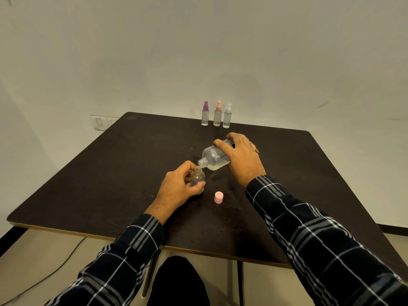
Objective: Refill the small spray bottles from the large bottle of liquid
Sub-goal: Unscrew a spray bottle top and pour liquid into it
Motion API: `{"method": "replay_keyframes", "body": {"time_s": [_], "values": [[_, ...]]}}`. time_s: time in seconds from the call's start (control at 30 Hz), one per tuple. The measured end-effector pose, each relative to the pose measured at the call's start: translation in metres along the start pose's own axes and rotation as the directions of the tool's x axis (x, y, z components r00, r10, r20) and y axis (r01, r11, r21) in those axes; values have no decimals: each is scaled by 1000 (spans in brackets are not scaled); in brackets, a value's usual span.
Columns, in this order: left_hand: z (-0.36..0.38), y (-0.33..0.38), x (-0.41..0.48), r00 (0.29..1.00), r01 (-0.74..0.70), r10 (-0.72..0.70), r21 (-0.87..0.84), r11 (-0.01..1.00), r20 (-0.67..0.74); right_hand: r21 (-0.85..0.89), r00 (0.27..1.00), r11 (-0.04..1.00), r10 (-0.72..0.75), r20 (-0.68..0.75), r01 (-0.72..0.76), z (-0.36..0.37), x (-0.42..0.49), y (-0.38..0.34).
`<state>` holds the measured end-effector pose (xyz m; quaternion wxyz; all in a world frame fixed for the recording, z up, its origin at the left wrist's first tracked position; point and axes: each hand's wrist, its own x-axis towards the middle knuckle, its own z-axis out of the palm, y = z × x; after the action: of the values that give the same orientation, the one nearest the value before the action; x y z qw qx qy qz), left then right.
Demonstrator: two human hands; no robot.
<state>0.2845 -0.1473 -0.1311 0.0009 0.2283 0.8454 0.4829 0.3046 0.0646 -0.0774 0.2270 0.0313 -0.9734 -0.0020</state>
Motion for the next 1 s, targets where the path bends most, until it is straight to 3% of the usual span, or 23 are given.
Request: {"method": "replay_keyframes", "body": {"time_s": [1.0], "values": [[-1, 3, -1, 1000, -1, 1, 31, 1000, -5, 5, 1000, 1000, -7, 10, 7, -7, -1, -2]]}}
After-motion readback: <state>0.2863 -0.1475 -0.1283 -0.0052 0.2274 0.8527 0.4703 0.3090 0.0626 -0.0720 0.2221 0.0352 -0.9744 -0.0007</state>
